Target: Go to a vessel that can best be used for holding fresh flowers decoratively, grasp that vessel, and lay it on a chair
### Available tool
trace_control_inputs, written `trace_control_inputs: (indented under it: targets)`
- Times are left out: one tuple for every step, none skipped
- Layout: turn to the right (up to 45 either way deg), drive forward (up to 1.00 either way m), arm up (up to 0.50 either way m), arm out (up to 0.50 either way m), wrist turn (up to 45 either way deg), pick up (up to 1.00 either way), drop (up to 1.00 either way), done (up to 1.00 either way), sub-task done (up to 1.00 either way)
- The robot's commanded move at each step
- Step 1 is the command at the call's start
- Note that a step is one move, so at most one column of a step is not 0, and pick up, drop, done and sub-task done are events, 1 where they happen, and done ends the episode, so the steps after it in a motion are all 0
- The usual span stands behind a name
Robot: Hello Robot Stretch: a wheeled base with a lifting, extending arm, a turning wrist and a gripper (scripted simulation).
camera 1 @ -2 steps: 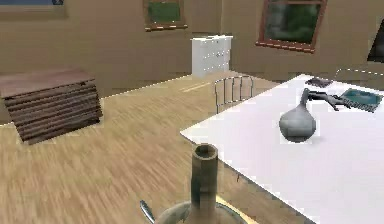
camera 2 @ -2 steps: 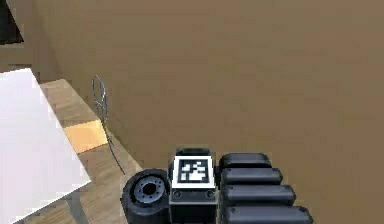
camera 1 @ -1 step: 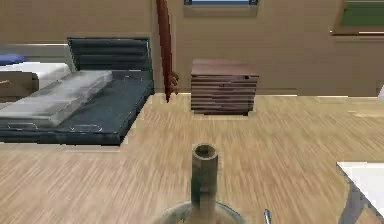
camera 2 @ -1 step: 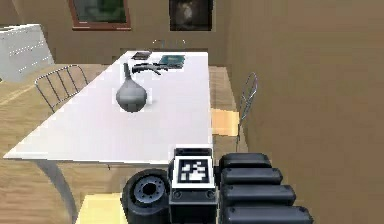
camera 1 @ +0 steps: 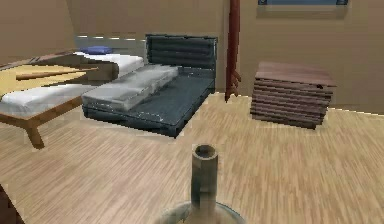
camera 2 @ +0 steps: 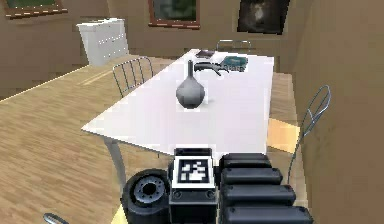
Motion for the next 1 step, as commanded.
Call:
trace_control_inputs:
  targets:
    - [0.0, 0.0, 0.0, 0.36, 0.0, 0.0, 0.0, 0.0, 0.0]
